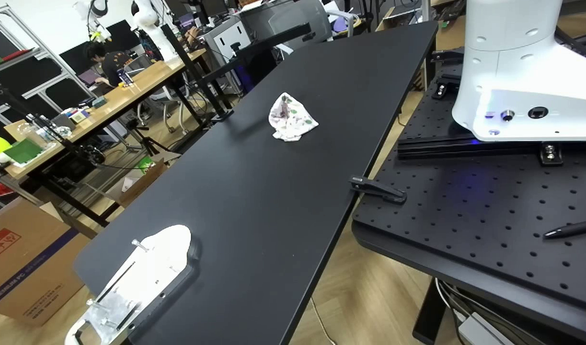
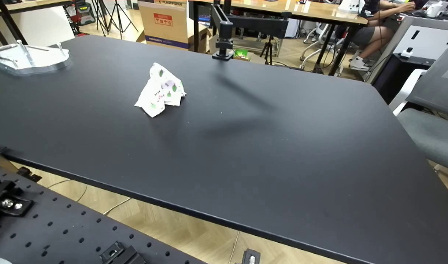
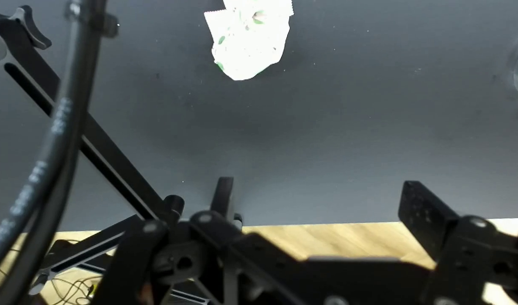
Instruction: Pick up the cloth from the table and put it on on the tripod.
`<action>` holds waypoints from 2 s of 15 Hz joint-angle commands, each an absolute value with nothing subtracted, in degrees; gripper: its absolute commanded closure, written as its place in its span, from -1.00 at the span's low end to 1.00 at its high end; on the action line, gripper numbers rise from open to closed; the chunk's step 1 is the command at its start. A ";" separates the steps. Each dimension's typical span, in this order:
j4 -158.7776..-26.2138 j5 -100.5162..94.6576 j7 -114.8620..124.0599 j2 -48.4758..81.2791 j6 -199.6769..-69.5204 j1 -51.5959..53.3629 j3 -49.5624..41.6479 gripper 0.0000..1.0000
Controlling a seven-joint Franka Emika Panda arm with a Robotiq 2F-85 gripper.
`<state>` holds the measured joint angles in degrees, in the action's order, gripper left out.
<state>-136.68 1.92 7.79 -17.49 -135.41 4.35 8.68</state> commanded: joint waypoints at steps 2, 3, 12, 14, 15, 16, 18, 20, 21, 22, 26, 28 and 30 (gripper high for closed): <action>-139.19 -1.38 6.28 -12.77 -144.04 4.48 8.32 -1.00; -139.66 -1.54 5.43 -11.56 -145.82 4.67 8.15 -1.00; -143.38 -1.38 -5.79 -2.62 -149.01 5.37 7.23 -1.00; -144.35 -2.38 -6.22 -1.04 -149.45 5.06 6.99 -1.00; -144.76 -2.89 -6.16 -0.30 -149.74 4.94 6.80 -1.00; -145.32 -3.90 -5.19 0.56 -150.90 4.72 6.51 -1.00; -146.05 -5.57 -4.01 2.29 -154.79 4.41 5.77 -1.00; -146.32 -6.89 -2.87 4.13 -158.25 4.23 4.90 -1.00; -146.39 -7.39 -2.64 5.03 -159.43 4.23 4.50 -1.00; -146.42 -7.94 -2.49 5.75 -160.01 4.27 4.09 -1.00; -147.93 -8.69 -1.57 7.52 -161.96 4.73 3.07 -0.56; -148.52 -7.82 -1.13 8.02 -163.52 4.81 3.07 -0.33; -147.45 -6.77 -1.12 9.15 -164.37 4.61 3.20 -0.02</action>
